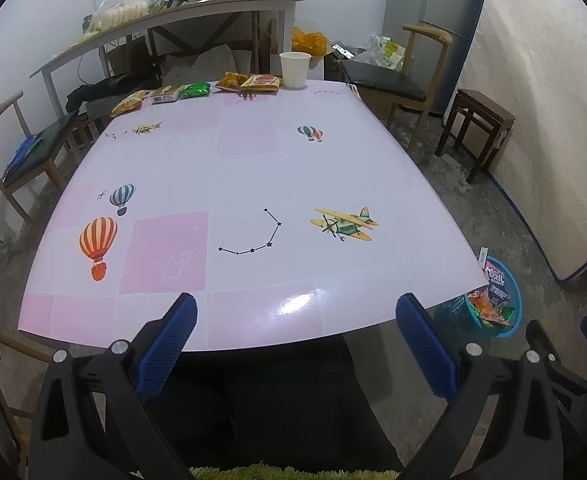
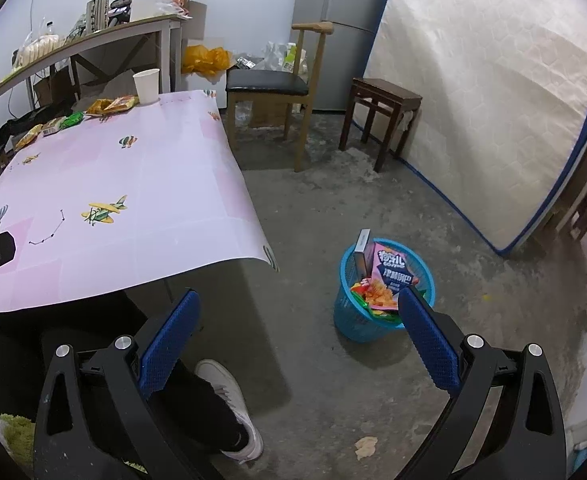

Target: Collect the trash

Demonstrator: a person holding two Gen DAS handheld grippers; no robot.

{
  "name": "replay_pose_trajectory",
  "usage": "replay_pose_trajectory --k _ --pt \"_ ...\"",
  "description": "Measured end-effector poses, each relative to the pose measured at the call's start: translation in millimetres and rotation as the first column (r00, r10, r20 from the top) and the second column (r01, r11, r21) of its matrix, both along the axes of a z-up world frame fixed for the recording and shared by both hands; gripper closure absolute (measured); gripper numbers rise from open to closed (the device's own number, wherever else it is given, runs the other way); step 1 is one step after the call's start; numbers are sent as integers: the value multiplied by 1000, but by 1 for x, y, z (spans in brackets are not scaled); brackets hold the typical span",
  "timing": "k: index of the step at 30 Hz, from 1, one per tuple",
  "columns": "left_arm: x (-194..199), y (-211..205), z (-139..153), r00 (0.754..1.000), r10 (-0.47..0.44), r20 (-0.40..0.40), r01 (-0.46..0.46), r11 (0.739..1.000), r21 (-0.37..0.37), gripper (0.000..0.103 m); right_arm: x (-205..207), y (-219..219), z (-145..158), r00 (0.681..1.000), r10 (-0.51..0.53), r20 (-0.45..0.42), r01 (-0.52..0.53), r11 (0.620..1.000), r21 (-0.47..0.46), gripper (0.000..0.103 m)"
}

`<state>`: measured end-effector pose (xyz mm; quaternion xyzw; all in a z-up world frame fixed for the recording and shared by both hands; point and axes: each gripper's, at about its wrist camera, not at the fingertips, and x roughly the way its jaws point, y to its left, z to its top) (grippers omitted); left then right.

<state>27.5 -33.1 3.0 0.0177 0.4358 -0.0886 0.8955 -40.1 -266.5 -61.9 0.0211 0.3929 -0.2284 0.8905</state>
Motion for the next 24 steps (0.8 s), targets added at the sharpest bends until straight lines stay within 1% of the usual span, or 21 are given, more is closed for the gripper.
replay_pose_trajectory --k 9,24 --pt "2 2 -1 1000 0 -14 0 1000 1 5 1 0 1 1000 3 2 -3 1000 3 8" --pt "3 4 -2 1000 4 -13 -4 1000 0 5 1 0 2 1000 2 4 -2 1000 2 8"
